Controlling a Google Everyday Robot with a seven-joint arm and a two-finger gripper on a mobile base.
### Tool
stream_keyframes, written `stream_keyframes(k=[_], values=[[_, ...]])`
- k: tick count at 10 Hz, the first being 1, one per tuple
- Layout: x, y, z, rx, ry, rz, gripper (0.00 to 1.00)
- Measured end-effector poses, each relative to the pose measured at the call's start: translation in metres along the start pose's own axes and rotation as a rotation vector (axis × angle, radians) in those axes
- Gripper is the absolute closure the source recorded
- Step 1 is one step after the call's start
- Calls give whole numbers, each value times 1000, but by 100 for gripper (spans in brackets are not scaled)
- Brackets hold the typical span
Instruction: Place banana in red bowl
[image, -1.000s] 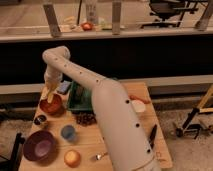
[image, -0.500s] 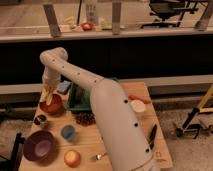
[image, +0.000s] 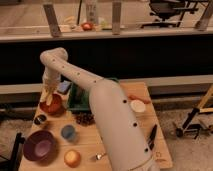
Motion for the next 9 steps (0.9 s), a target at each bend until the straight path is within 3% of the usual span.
stream_keyframes(k=[2,9], values=[[0,0,-1,-2,-3,-3,21],[-3,11,-6,0,-9,3,20]])
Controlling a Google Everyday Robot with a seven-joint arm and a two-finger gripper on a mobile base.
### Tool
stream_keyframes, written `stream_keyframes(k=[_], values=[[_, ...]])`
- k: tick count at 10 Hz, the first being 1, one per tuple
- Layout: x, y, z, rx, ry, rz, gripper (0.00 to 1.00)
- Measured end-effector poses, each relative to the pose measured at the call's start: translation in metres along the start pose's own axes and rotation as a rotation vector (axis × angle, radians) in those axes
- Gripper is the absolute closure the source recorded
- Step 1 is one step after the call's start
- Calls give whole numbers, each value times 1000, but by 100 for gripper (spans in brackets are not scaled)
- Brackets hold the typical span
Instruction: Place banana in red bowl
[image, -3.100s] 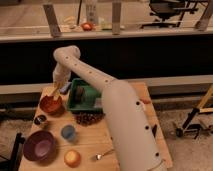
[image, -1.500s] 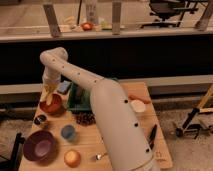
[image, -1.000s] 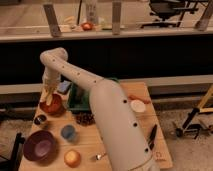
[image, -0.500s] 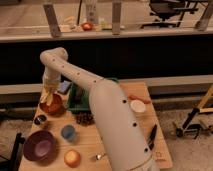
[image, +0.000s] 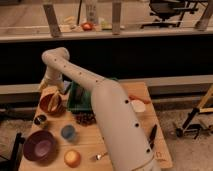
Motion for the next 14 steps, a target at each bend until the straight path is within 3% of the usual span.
stream_keyframes(k=[5,14], values=[[1,13,-8,1,10,32,20],[4,6,-5,-3,-7,23,20]])
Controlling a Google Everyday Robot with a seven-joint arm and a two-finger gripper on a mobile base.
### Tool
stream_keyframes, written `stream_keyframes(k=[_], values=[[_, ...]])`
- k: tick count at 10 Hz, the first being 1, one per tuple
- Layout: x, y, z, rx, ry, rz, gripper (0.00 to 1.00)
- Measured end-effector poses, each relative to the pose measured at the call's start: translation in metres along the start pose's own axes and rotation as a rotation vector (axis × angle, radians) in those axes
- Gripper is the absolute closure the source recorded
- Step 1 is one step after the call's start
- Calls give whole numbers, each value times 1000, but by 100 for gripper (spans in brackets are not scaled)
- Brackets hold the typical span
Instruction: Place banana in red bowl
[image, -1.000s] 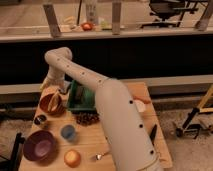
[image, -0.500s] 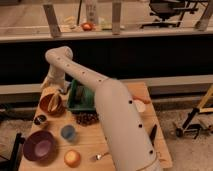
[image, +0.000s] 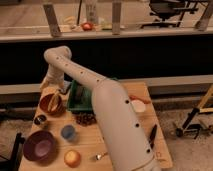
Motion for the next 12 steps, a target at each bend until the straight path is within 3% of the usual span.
stream_keyframes(k=[12], values=[[0,2,1,-2,-1,2,20]])
